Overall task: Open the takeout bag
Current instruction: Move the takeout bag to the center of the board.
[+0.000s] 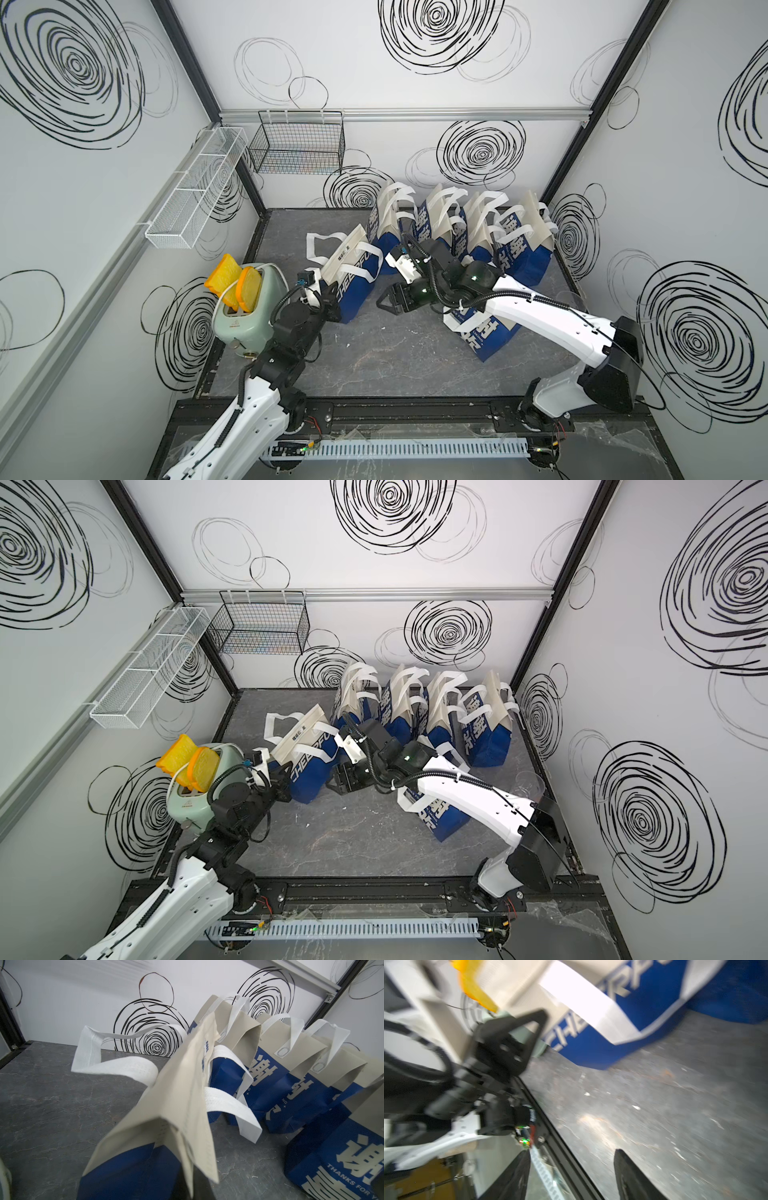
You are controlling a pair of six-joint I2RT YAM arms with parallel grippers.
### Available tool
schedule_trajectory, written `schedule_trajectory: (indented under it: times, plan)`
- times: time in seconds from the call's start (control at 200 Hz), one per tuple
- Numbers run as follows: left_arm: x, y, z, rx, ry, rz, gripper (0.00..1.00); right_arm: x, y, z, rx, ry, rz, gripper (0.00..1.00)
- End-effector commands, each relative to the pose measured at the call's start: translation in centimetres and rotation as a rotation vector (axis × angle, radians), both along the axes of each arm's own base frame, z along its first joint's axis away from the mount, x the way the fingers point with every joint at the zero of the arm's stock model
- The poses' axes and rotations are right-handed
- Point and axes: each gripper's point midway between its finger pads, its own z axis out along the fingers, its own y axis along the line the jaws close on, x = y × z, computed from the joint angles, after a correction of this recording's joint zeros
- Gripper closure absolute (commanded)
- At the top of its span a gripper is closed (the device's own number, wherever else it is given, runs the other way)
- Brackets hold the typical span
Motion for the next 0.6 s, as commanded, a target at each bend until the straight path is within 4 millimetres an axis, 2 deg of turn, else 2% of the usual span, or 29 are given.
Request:
schedule_trajectory:
  times: [0.0,0.11,0.27,0.595]
  plan:
    - [-0.2,-0.9,1.3,-0.021,-0.070,-0.052,1.00,0.1,4.0,4.4,0.252,0.068,0.022,0.31]
    - [-0.1,-0.9,1.1,-0.028,-0.055,-0.048,1.00,1.3,5.9,5.8,0.358,0.102,0.009,0.28]
    - [0.1,0.0,1.3,-0.047,-0.059,0.010,1.00,2.3,8.1,6.0,0.454,0.164,0.016,0.27]
    - [-0.5,0.4,2.0,-0.068,-0.080,0.031,1.00,3.3,10.2,4.2,0.520,0.241,0.019,0.26]
